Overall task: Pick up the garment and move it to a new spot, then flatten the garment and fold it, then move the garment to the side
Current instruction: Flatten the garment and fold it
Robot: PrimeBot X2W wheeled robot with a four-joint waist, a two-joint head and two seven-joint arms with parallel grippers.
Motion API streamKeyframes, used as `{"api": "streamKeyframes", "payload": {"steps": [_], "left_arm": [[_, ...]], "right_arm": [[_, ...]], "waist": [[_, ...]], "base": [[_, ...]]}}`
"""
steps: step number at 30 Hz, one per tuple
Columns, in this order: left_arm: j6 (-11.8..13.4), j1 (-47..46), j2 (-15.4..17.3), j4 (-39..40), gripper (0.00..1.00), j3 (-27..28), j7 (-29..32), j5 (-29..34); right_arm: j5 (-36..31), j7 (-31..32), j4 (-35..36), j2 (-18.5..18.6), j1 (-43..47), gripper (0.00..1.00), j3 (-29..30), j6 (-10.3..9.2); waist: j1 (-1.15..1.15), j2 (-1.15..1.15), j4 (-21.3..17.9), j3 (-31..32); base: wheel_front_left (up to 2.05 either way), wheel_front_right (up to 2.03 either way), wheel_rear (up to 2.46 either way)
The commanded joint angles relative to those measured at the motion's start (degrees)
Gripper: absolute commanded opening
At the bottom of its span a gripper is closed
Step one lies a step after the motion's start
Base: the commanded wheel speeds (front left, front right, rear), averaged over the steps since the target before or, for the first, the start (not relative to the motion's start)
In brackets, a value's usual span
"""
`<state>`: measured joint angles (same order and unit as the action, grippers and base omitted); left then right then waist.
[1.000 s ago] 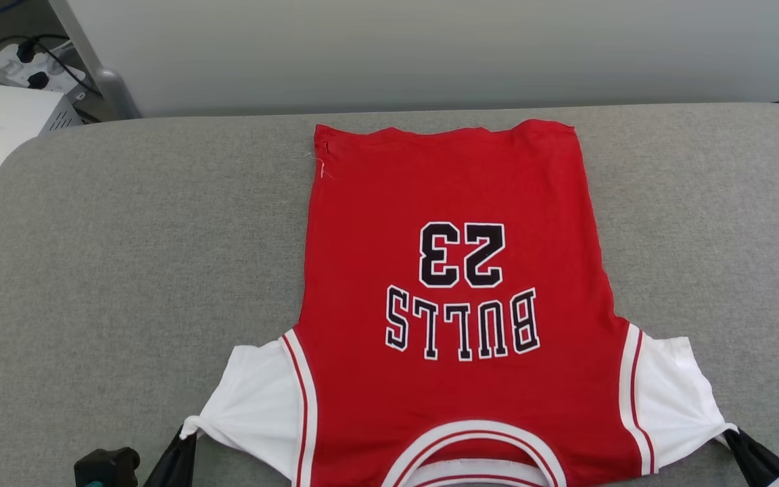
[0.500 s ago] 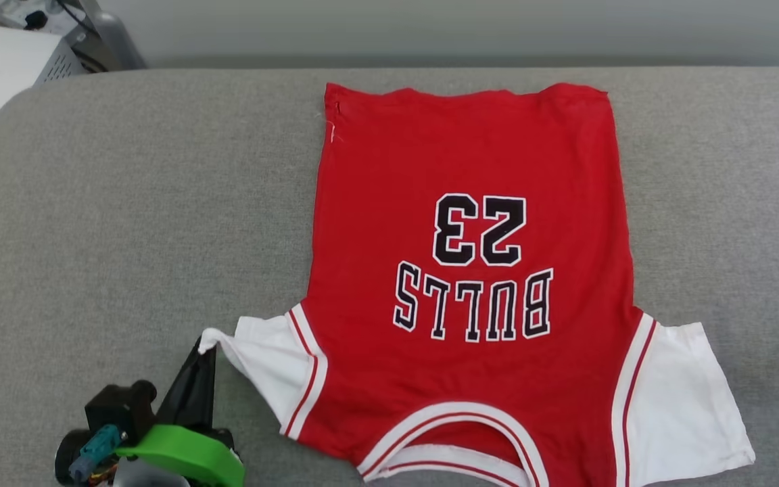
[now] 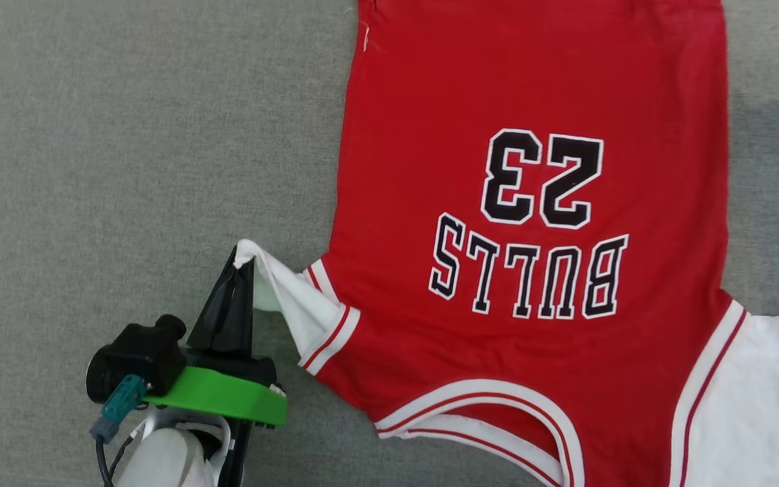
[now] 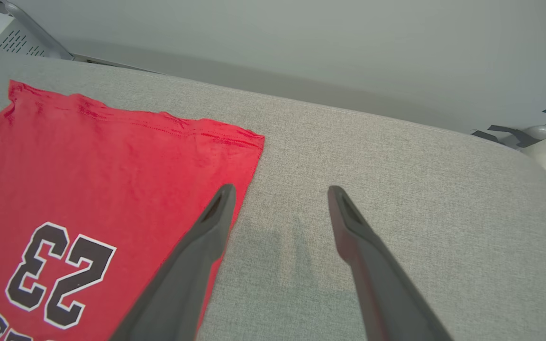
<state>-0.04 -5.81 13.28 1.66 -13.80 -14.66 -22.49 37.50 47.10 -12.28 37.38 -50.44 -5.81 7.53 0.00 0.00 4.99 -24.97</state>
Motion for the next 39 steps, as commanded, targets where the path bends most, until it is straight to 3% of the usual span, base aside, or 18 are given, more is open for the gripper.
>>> {"api": "streamKeyframes", "payload": {"steps": [1,6,11,21,22,23,32,39], "left_arm": [[-0.7,-1.7,-1.0,0.5,0.00,0.3,-0.3,1.1],[-2.4,-3.5,-3.9,1.8,0.00,1.1,-0.3,3.0],[-4.1,-4.4,-6.4,2.8,0.00,1.9,-0.3,4.7],[-6.2,-6.0,-8.7,1.6,0.00,3.5,-0.3,6.6],[-6.3,-6.0,-8.8,1.5,0.00,3.7,-0.3,6.7],[-6.4,-5.9,-8.9,1.2,0.00,3.9,-0.3,6.8],[-7.0,-4.1,-9.5,-0.8,0.00,5.0,-0.3,8.2],[-7.2,-1.0,-9.4,-2.7,0.00,6.0,-0.3,9.3]], "right_arm": [[-0.2,3.6,-2.2,0.1,-3.6,1.00,-0.8,-0.04],[-3.2,11.5,-8.7,-1.2,-12.4,1.00,-1.9,-0.04],[-6.8,13.0,-13.9,-3.4,-17.4,1.00,-1.8,-0.04],[-7.5,13.3,-20.4,-3.7,-11.8,1.00,-6.1,-0.04],[-7.1,13.3,-20.5,-3.5,-11.3,0.94,-6.2,-0.04],[-6.7,13.0,-20.5,-3.3,-11.0,0.00,-6.3,-0.04],[-4.2,2.8,-17.6,-2.7,-12.9,0.00,-8.3,-0.04],[2.1,-4.8,-11.7,2.8,-8.8,0.00,-15.2,-0.04]], "waist": [[0.00,0.00,5.2,-6.8],[0.00,0.00,8.0,-10.9],[0.00,0.00,9.8,-14.0],[0.00,0.00,10.3,-14.8],[0.00,0.00,10.3,-14.7],[0.00,0.00,10.1,-14.4],[0.00,0.00,8.0,-9.1],[0.00,0.00,5.4,-1.2]], "base": [[0.00,0.00,0.00],[0.00,0.00,0.00],[0.00,0.00,0.00],[0.00,0.00,0.00],[0.00,0.00,0.00],[0.00,0.00,0.00],[0.00,0.00,0.00],[0.00,0.00,0.00]]}}
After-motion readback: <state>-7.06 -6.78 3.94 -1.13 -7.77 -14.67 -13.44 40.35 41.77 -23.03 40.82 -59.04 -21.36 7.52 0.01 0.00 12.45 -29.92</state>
